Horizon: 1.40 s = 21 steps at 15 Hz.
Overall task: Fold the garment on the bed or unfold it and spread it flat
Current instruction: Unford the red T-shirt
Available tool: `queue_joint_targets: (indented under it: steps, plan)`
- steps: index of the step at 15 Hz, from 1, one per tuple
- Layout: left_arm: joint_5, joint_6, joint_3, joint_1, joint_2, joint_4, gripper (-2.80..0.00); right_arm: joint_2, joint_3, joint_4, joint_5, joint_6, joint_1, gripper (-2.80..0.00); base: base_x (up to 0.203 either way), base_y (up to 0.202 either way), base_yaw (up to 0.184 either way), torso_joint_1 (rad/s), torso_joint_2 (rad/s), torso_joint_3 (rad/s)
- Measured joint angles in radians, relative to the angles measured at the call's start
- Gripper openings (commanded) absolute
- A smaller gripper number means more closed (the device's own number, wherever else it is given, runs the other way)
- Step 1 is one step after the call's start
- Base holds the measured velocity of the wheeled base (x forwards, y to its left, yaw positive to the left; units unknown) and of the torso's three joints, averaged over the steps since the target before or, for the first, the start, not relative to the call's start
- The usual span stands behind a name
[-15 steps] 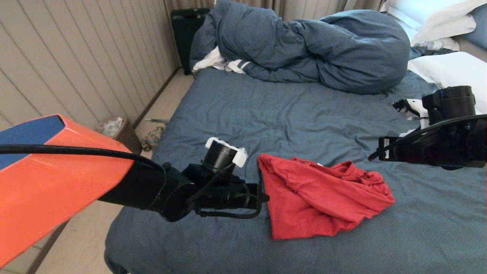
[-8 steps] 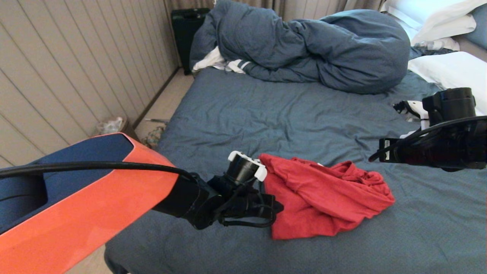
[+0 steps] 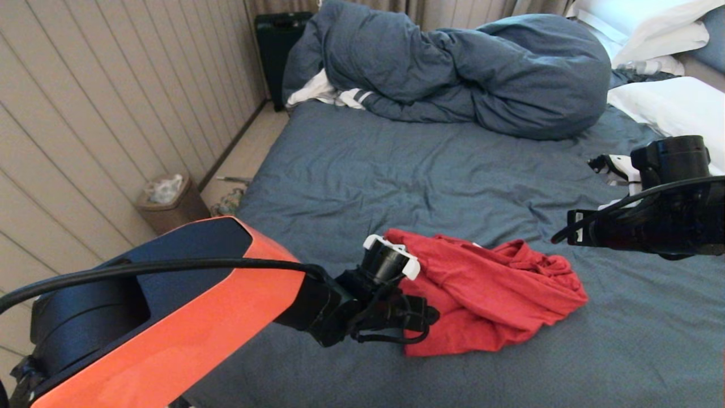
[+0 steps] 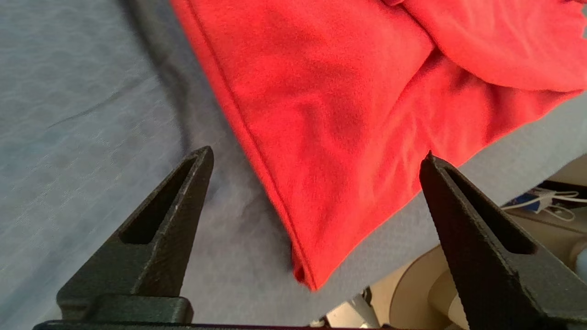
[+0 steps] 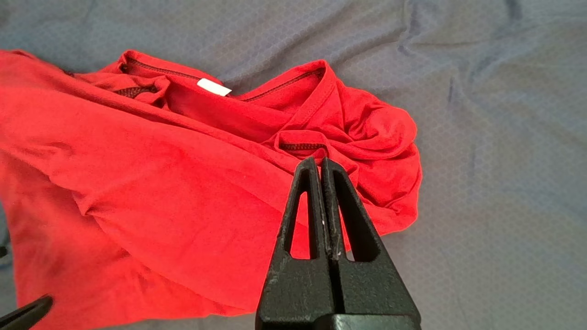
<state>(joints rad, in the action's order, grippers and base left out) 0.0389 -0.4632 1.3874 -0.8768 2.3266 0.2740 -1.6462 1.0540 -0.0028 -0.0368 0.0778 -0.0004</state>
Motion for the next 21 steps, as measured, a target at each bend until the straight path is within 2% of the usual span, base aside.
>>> queue_joint_targets:
  steps: [5,6,17,21]
  plan:
    - [0.001,-0.001,0.052,-0.002,0.046,-0.001,0.00,-0.007,-0.006,-0.001,0.008,0.001,-0.006,-2.80,0.000,0.000,0.000,0.000,0.00,0.000]
    - [0.001,-0.001,0.061,-0.003,0.052,-0.001,-2.80,-0.009,-0.006,-0.001,0.008,0.001,-0.007,-2.80,0.000,0.000,0.000,0.000,0.00,0.000]
    - [0.003,-0.010,0.068,-0.013,0.059,0.009,-2.80,-0.014,-0.005,-0.003,0.008,0.000,-0.017,-2.80,0.000,0.000,0.000,0.000,0.00,0.000]
    - [0.003,-0.016,0.039,-0.012,0.040,0.007,-2.80,-0.014,-0.002,-0.003,0.008,0.000,-0.019,-2.80,0.000,0.000,0.000,0.000,0.00,0.000]
